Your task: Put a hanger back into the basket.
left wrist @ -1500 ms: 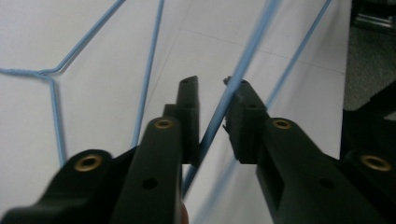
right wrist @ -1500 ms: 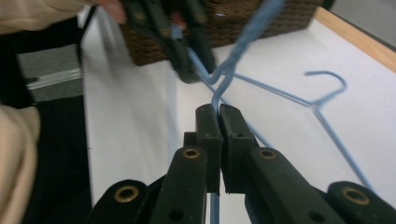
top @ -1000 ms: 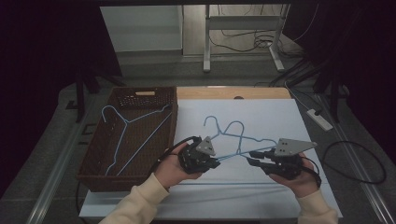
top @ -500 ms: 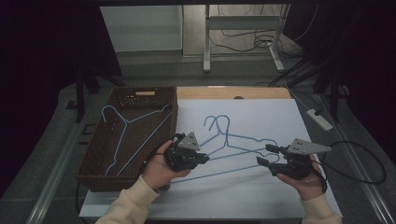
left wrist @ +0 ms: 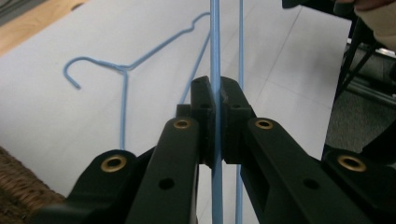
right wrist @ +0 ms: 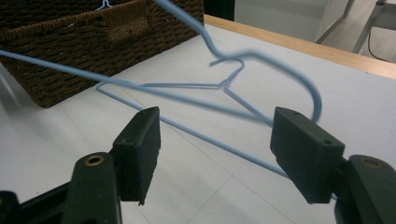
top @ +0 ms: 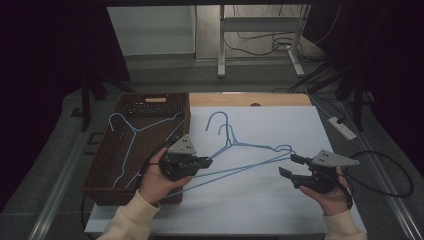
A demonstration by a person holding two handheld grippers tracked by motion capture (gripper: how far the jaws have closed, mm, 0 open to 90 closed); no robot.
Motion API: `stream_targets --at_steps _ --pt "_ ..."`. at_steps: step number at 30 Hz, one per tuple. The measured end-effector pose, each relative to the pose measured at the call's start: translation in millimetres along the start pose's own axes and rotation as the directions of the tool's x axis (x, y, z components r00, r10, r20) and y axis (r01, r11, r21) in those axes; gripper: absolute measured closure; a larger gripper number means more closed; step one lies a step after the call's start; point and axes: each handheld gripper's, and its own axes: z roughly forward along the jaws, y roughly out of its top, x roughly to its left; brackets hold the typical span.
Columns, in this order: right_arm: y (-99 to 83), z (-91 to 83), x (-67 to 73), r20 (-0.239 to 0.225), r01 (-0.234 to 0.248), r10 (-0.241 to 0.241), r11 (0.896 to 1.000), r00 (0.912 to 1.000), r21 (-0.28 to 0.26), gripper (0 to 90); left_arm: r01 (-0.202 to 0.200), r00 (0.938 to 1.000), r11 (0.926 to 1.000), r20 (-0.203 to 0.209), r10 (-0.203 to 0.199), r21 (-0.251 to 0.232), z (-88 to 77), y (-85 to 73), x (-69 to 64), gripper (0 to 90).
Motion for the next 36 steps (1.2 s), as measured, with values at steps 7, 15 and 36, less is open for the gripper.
stream_targets --at_steps 7,15,36 --pt "-3.6 5.3 0.3 0.002 0.004 -0.004 1.0 1.0 0.023 33.5 0.03 0.9993 0.9979 -0.022 -0.031 -0.058 -19.1 -5.5 5.9 86.3" --pt "-5.5 9.9 2.4 -0.002 0.014 -0.014 0.999 0.9999 0.047 33.3 0.051 0.9966 0.9928 -0.059 -0.058 -0.108 -43.1 -11.8 14.0 86.3" --pt "-8.8 16.9 5.4 -0.016 0.029 -0.028 0.996 0.9995 0.084 33.1 0.106 0.9805 0.98 -0.147 -0.131 -0.169 -81.9 -30.5 31.7 86.3"
